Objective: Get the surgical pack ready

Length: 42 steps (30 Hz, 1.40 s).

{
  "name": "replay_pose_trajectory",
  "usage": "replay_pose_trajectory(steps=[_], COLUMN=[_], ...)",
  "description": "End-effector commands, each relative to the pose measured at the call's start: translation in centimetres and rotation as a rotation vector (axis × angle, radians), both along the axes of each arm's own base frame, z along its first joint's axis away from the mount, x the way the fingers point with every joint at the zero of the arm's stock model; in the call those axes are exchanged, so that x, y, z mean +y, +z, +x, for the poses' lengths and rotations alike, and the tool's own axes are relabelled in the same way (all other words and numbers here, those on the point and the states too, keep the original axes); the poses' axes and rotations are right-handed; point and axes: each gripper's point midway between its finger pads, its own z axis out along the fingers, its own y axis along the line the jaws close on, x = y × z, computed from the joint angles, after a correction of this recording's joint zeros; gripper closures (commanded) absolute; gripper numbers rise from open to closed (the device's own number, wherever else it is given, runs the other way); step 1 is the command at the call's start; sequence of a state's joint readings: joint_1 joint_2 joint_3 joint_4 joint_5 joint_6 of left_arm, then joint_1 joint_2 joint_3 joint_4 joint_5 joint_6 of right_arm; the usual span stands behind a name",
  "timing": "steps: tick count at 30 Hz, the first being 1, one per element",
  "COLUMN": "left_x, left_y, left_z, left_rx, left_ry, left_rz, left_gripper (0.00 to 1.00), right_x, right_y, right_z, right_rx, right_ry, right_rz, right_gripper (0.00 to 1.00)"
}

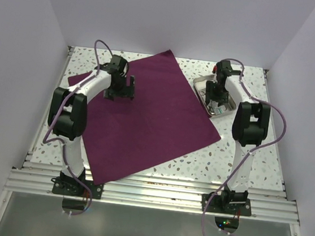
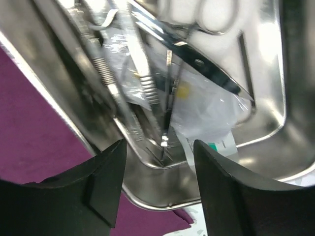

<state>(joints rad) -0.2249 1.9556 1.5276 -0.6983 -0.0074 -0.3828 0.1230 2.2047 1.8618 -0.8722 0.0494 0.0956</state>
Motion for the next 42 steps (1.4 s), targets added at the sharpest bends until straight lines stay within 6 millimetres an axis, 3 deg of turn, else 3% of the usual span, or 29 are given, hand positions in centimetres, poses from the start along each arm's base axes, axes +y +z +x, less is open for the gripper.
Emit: replay_pose_trajectory(steps=[1, 2, 3, 8, 14, 17, 19, 24, 27, 29, 30, 35, 42], left_x=[0.8, 0.8, 0.8, -0.1, -2.5, -3.6, -4.5, -8.5, -10.5, -11.4, -11.8, -12.4, -15.0], left_y=[3.7, 3.6, 3.1, 0.9, 0.9, 1.6, 1.3, 1.3, 1.9, 1.8, 1.7, 1.0, 0.3], left_z=[0.9, 0.7, 0.2, -1.4, -2.4, -2.6, -3.0, -4.3, -5.2, -6.0, -6.5, -8.4, -11.1], left_rx=[-0.104, -0.102, -0.087, -0.008, -0.007, -0.021, -0.010, -0.017, -0.032, -0.021, -0.013, 0.033, 0.093], left_ry=[0.046, 0.045, 0.040, -0.045, -0.145, -0.198, -0.247, -0.393, -0.461, -0.492, -0.507, -0.550, -0.653], left_rz=[0.024, 0.022, 0.017, 0.012, -0.022, -0.034, -0.036, -0.112, -0.129, -0.146, -0.153, -0.160, -0.167], left_gripper=[0.01, 0.01, 0.01, 0.01, 0.01, 0.01, 0.01, 0.01, 0.02, 0.05, 0.06, 0.13, 0.18], right_x=[-2.7, -3.6, -3.9, -5.0, -3.8, -4.8, -5.7, -5.6, -5.1, -4.9, -5.9, -6.6, -7.8], right_y=[3.3, 3.2, 4.5, 4.2, 2.9, 3.2, 2.6, 0.5, -0.4, -1.2, -1.7, -3.1, -3.2], right_z=[-0.5, -1.2, -1.6, -4.2, -4.2, -4.2, -5.3, -5.6, -4.8, -4.8, -4.5, -4.7, -5.2], right_rx=[-0.064, -0.054, -0.085, -0.055, -0.013, -0.039, -0.014, 0.026, 0.025, 0.036, 0.035, 0.059, 0.062], right_ry=[-0.164, -0.210, -0.282, -0.492, -0.625, -0.689, -0.746, -0.792, -0.812, -0.821, -0.854, -0.905, -0.926], right_rz=[-0.049, -0.054, -0.039, 0.006, 0.099, 0.079, 0.063, 0.060, 0.090, 0.099, 0.103, 0.129, 0.168], right_gripper=[0.39, 0.39, 0.40, 0.44, 0.40, 0.40, 0.40, 0.40, 0.42, 0.45, 0.47, 0.60, 0.90])
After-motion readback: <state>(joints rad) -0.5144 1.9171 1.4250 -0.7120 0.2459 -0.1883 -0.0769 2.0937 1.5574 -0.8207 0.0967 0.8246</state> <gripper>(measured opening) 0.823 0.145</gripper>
